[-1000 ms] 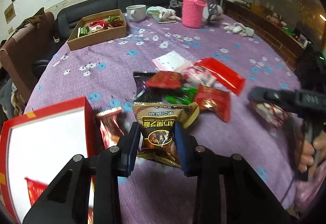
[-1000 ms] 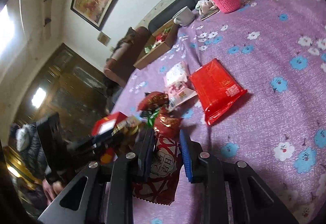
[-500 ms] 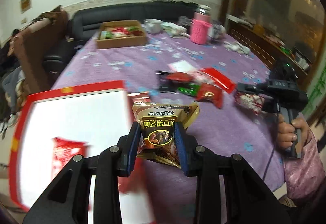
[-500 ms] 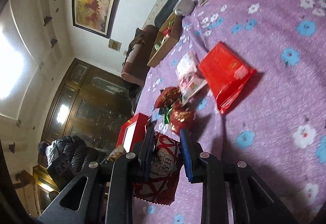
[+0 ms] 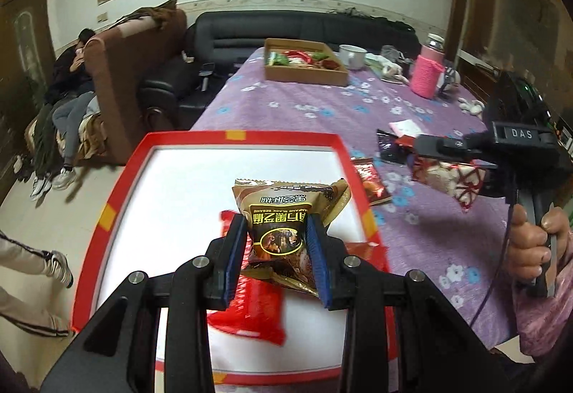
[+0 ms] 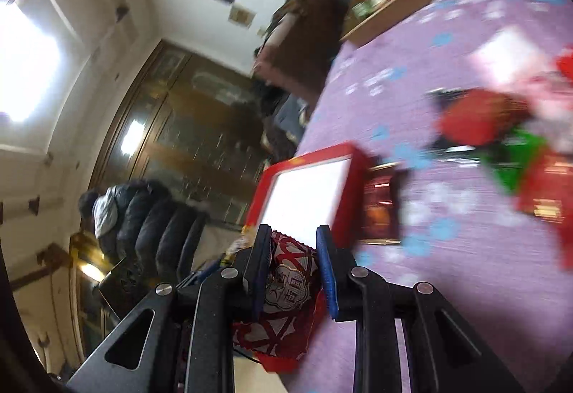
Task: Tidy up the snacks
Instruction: 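Carry both packets over the white tray and open both tools to release them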
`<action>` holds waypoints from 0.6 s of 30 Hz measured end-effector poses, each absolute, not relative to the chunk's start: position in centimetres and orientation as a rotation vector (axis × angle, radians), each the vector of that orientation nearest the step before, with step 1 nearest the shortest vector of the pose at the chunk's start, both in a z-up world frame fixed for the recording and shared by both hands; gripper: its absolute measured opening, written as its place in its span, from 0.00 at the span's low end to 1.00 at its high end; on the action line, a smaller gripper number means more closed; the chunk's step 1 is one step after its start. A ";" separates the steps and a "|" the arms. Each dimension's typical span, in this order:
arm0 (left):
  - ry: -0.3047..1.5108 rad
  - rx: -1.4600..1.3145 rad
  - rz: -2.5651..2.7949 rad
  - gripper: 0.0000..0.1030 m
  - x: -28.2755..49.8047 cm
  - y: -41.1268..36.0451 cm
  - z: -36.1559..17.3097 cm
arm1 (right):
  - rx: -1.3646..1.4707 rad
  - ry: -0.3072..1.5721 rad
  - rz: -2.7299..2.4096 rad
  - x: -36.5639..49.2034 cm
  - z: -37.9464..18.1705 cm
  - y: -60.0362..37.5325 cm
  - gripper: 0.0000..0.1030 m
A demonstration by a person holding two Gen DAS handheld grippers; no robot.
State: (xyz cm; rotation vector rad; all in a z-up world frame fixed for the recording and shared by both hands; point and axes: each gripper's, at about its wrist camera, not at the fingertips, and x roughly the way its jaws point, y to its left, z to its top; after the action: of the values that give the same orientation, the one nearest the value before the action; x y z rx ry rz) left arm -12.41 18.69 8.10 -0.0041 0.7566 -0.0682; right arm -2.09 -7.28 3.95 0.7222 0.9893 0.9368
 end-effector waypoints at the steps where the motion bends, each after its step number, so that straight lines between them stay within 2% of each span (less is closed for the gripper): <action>1: 0.760 -0.010 -0.059 0.31 -12.4 19.1 8.0 | 0.712 0.995 0.960 -2.0 4.0 -5.6 0.24; 14: 0.789 -0.040 0.015 0.32 -12.9 22.2 6.7 | 0.661 1.090 1.075 -2.4 1.7 3.7 0.28; 18: 0.769 -0.043 0.044 0.34 -13.0 22.4 7.2 | 0.677 1.051 1.114 -2.6 2.4 3.2 0.35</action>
State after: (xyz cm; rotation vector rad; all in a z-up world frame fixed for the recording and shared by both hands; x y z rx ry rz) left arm -12.96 22.44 7.16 -0.0432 0.7685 0.0442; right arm -2.56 3.16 2.45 0.6767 1.0514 1.1138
